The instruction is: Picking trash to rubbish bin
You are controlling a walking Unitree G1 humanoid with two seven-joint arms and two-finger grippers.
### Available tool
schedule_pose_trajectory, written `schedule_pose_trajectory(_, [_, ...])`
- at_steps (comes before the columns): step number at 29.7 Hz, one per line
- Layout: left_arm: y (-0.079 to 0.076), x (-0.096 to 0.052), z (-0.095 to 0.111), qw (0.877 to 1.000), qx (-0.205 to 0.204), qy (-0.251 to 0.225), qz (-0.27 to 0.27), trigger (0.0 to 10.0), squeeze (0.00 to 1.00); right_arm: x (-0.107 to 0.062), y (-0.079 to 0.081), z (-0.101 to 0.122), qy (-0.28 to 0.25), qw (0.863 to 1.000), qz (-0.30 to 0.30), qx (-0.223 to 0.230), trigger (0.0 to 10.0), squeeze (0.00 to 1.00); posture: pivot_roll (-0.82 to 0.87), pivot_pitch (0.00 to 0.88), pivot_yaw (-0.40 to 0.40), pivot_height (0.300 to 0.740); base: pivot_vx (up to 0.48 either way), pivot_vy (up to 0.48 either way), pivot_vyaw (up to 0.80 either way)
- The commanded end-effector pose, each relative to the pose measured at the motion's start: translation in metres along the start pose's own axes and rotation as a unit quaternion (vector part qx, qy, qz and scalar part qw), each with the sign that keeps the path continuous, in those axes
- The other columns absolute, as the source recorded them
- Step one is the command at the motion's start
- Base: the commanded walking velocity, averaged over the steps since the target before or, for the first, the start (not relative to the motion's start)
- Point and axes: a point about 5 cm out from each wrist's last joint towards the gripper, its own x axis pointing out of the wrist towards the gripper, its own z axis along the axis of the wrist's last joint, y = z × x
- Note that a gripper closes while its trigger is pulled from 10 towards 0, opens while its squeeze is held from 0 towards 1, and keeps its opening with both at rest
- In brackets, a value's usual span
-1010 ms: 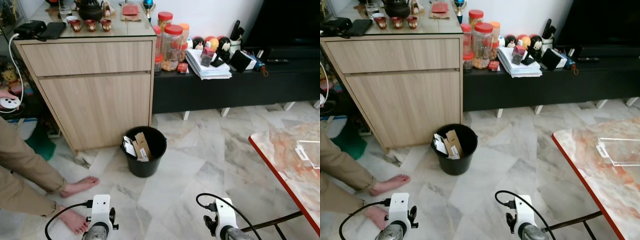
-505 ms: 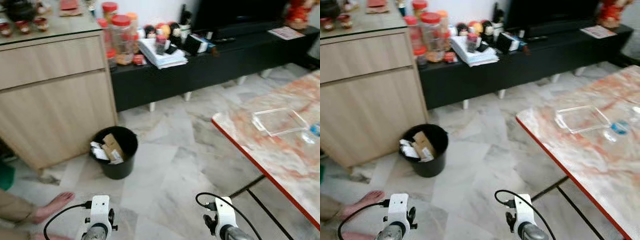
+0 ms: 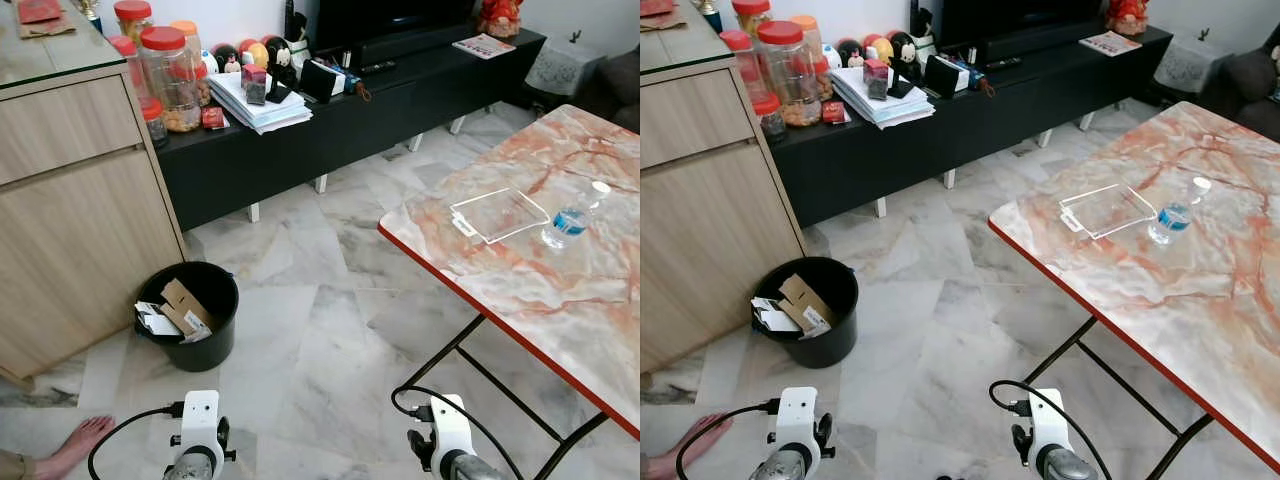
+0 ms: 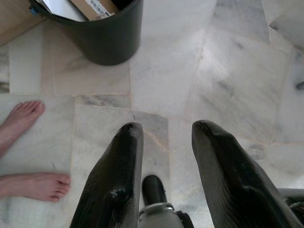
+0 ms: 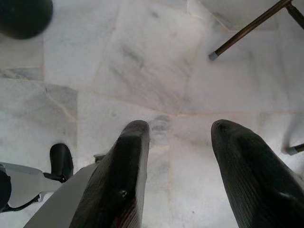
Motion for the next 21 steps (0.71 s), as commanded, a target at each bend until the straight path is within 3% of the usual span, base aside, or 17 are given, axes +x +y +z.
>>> schedule_pose_trajectory(1, [0.0028, -0.0012, -0.0046, 1.0, -0.001, 0.011, 0.009, 10.0, 0.0, 0.0004, 0.0003, 0.0019, -0.001, 1.0, -0.001, 0.004, 10.0, 0.0, 0.05, 0.107, -0.095, 0.74, 0.0, 0.0, 0.0])
schedule_pose_trajectory(5, [0.0022, -0.0012, -0.0042, 1.0, 0.005, 0.01, 0.006, 10.0, 0.0, 0.0005, 0.0007, 0.0022, -0.001, 1.0, -0.001, 0.003, 10.0, 0.0, 0.05, 0.108, -0.094, 0.74, 0.0, 0.0, 0.0])
schedule_pose_trajectory(10, [0.0012, -0.0015, -0.005, 1.0, 0.006, 0.011, 0.003, 10.0, 0.0, 0.0006, 0.0008, 0.0027, -0.002, 1.0, -0.002, 0.005, 10.0, 0.0, 0.04, 0.109, -0.089, 0.74, 0.0, 0.0, -0.8])
schedule_pose_trajectory(15, [-0.0001, -0.0015, -0.0047, 1.0, 0.003, 0.009, -0.002, 10.0, 0.0, 0.0004, 0.001, 0.001, 0.001, 1.0, -0.001, 0.0, 10.0, 0.0, 0.05, 0.106, -0.093, 0.74, 0.0, 0.0, 0.0])
schedule_pose_trajectory(21, [-0.0024, -0.0012, -0.0035, 1.0, 0.006, 0.007, -0.004, 10.0, 0.0, 0.0006, -0.0011, 0.0046, -0.004, 1.0, -0.005, 0.001, 10.0, 0.0, 0.04, 0.1, -0.095, 0.74, 0.0, 0.0, -0.8])
